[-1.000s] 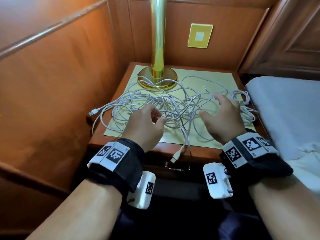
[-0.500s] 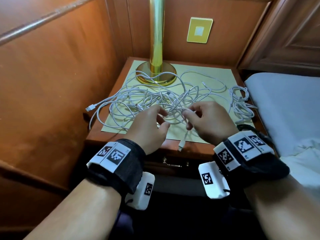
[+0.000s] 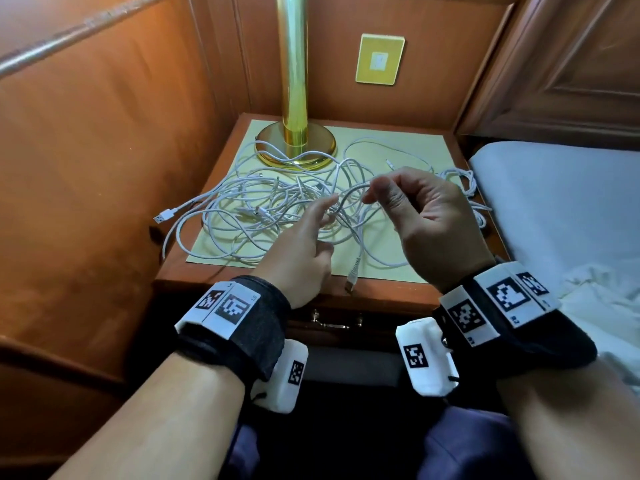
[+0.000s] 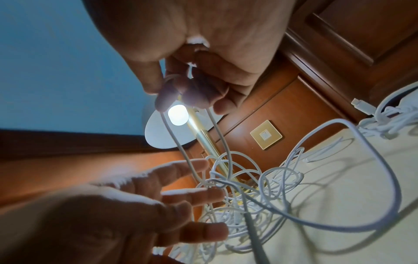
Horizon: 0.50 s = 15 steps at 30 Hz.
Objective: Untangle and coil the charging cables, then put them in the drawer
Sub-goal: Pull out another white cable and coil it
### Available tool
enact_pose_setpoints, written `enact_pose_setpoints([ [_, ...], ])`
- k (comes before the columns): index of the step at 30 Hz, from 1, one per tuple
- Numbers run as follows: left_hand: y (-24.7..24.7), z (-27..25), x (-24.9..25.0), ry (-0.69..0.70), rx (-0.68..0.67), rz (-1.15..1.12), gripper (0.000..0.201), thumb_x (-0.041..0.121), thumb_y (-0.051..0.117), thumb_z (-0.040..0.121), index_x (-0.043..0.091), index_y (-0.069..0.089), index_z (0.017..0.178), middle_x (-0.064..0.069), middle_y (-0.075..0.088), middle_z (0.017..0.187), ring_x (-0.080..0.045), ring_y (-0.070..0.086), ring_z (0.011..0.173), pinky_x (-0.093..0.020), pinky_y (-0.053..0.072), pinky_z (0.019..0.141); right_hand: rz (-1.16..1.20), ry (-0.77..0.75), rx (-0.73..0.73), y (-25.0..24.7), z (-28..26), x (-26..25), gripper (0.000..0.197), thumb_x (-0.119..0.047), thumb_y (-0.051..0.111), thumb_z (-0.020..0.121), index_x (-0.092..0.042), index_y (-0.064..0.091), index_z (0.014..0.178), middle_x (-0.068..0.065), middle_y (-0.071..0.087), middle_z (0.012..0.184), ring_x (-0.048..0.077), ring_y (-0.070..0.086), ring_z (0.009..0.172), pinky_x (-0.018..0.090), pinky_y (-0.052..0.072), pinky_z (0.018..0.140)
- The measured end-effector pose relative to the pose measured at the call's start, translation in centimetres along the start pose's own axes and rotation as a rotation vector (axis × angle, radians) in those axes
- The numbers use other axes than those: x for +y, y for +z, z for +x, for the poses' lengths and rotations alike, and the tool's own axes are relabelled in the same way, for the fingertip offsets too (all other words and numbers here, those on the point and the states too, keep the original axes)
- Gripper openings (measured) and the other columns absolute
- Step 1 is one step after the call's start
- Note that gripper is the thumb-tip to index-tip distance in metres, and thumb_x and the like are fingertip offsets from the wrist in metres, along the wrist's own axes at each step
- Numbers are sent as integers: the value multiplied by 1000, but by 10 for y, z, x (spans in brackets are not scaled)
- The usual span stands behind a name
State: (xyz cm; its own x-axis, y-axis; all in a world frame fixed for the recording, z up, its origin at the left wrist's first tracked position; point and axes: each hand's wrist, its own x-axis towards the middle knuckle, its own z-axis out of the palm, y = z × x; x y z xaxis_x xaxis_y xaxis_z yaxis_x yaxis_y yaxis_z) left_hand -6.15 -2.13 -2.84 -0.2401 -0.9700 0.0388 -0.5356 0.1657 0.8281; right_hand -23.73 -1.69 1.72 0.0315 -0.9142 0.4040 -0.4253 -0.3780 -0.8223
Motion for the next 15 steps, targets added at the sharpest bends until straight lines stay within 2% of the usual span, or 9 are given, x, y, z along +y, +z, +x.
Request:
enact_pose_setpoints([
  [2,1,2,-1,17,-23,9,70,5,53,98,46,29,150,10,46,151,-12,63,110,-20,49,84,42,7,1,-4,1,0,29,-36,60,98,-14,67,79,-1,62,68,17,56,62,34,48,62],
  [5,3,4,0,25,-22,11,65,3,51,99,43,37,148,10,46,149,-7,56,120,-23,43,99,115,19,23,-9,1,0,47,-41,64,93,-1,53,72,29,54,73,43,52,70,46,45,63],
  [6,4,5,0,32,-8,15,60,3,50,99,41,42,145,12,52,142,1,57,113,-19,44,96,140,34,35,-11,0,-1,52,-41,67,91,1,47,69,34,50,72,46,49,68,47,43,61],
  [7,4,5,1,42,13,25,53,3,49,99,37,48,140,14,57,128,11,57,97,-11,43,85,165,53,49,-12,0,-2,54,-38,71,89,0,41,65,36,46,70,48,46,65,47,41,58],
  [8,5,6,2,53,39,40,44,3,49,99,32,54,132,17,59,111,14,55,81,-6,40,72,192,76,65,-14,-1,-3,55,-33,74,88,-5,35,61,36,42,67,49,43,63,48,39,56],
  [9,5,8,3,65,67,52,35,4,49,99,29,57,122,15,58,101,11,54,73,-9,39,65,216,97,84,-17,-1,-4,56,-29,76,86,-10,31,59,34,38,65,50,41,61,49,38,55],
  [12,9,12,5,82,109,66,19,7,51,98,25,54,100,2,60,108,-12,59,81,-24,41,68,284,118,144,-22,0,-1,53,-24,77,81,-23,31,54,20,29,59,49,34,60,37,37,54],
  [13,10,13,5,85,111,77,18,7,53,98,25,52,96,0,59,108,-16,58,82,-24,40,68,316,114,158,-23,0,0,52,-20,76,79,-24,32,52,16,29,58,48,31,59,31,38,56],
  [15,11,14,4,86,121,107,18,6,55,97,23,49,93,-1,57,106,-14,56,81,-16,37,67,389,101,186,-24,0,0,50,-13,74,75,-22,32,51,20,26,59,44,25,59,21,41,60],
])
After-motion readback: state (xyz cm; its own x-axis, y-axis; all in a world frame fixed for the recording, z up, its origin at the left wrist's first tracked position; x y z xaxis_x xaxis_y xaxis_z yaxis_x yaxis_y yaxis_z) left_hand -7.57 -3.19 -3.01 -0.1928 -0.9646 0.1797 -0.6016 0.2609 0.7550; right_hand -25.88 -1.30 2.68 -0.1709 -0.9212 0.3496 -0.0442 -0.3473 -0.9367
